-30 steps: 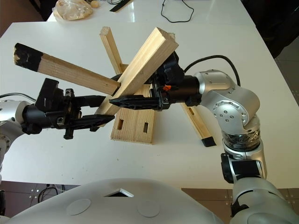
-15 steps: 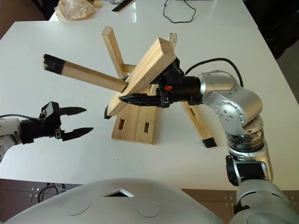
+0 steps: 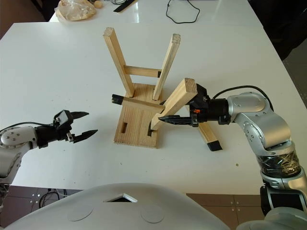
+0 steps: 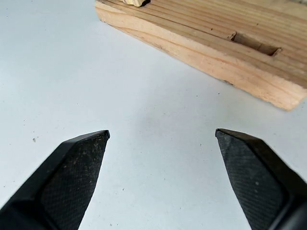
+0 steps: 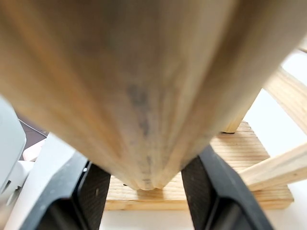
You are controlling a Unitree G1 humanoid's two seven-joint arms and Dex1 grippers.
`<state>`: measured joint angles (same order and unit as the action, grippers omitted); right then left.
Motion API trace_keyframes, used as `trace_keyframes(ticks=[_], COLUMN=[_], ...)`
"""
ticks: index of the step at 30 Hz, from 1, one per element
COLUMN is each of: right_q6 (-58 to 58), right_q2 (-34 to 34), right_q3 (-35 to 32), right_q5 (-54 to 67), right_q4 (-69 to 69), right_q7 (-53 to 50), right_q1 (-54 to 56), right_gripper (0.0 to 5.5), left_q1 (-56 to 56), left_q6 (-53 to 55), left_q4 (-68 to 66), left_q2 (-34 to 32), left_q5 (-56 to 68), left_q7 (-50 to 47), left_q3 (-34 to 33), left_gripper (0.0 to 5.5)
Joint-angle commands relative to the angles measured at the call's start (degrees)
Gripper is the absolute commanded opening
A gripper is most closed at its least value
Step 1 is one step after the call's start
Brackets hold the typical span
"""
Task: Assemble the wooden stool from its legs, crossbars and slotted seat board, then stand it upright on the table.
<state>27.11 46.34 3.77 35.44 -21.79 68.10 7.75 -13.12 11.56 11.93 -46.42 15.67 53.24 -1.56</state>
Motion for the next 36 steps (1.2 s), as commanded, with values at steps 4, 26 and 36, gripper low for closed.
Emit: trace_keyframes(ticks=[4, 26, 36], right_q6=[0.61, -0.93, -6.05], right_q2=[2.1, 1.75, 0.47], right_q3=[0.64, 6.34, 12.66], right_q5=[-0.97, -8.56, -15.54], right_q4=[-1.68, 1.77, 7.86], right_q7=[0.41, -5.67, -3.4], right_q1=[-3.11, -1.33, 4.72], right_gripper=[2.0, 2.0, 2.0], left_q1=[3.21, 3.14, 5.08], left_q6=[-2.18, -2.01, -1.57], left_q4=[0.38, 3.47, 2.58], left_q2=[1.72, 7.4, 10.74], left_q5=[-4.93, -10.26, -11.83], left_q7=[-2.32, -5.03, -5.78], left_q3=[3.07, 11.03, 16.05], left_gripper=[4.1, 4.1, 4.1])
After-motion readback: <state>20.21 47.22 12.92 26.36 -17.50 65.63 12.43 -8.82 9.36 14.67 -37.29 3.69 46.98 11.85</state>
